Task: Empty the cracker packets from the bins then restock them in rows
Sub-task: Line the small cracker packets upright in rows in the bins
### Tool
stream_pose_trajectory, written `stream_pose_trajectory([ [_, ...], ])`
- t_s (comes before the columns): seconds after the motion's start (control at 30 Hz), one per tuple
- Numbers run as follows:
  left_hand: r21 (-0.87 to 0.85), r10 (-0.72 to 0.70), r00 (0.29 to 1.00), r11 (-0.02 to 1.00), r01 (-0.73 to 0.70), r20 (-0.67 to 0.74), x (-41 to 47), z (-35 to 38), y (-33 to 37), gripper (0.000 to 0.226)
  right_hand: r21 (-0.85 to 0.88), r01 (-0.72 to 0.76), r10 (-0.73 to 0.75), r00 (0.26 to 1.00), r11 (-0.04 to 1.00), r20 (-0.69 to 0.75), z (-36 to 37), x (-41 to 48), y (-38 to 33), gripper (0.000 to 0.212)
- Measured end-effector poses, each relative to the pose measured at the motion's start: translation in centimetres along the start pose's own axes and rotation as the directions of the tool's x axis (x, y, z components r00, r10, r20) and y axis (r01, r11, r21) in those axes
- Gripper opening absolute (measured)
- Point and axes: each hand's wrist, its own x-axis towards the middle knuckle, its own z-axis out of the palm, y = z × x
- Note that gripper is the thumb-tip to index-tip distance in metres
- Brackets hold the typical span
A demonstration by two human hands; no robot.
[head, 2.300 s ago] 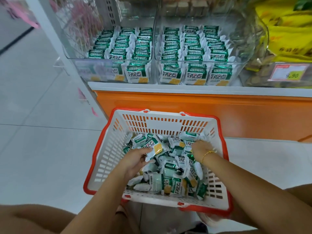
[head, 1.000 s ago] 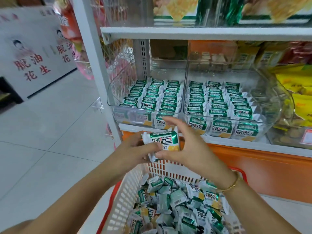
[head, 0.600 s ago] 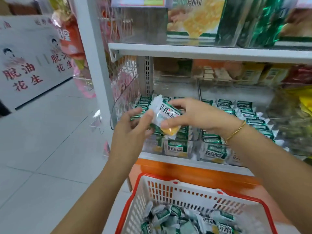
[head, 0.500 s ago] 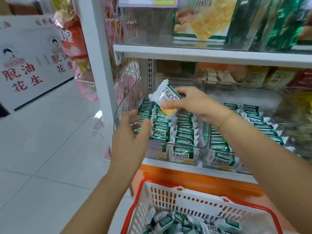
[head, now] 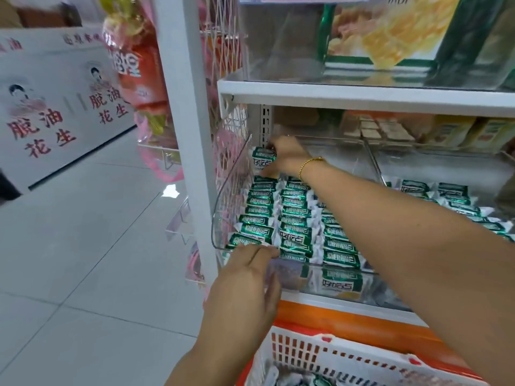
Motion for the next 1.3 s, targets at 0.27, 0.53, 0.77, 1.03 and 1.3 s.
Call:
stream_pose_trajectory([
  [0.27,0.008,0.009,1.000,1.000,-0.009,0.002,-0.1,-0.4,0.5,0.034,-0.152,0.040,-0.052,0.995,0.988,-0.079,0.2,-0.9,0.3,0.080],
  [0.53,-0.064,-0.004,0.999,0.998,0.002,-0.032,-0.7,-0.9,1.0,0.038,0.054,-0.040,0.041,0.999,0.998,-0.017,-2.4,-3.8,-0.8,0.083],
  [0.77,-0.111,0.117,0.991,0.986,-0.124,-0.066,-2.2,-0.6,3.2,0.024,-0.132,0.211,-0.221,0.974,0.968,-0.060,-6.9,-14.5,-0.3,0.035],
  [1.03,0.132,0.058,0.854,0.980,-0.146,0.517,-8.9,5.9,4.9,0.033,-0.116,0.330,-0.276,0.900,0.937,0.337,-2.8,-31.7,7.2,0.030],
  [1.3,0.244,-0.209,0.525,0.970,0.003,0.825,-17.1,13.8,3.8,0.016,-0.189,-0.024,0.158,0.659,0.982,0.735,10.7,-40.3,18.6,0.044],
])
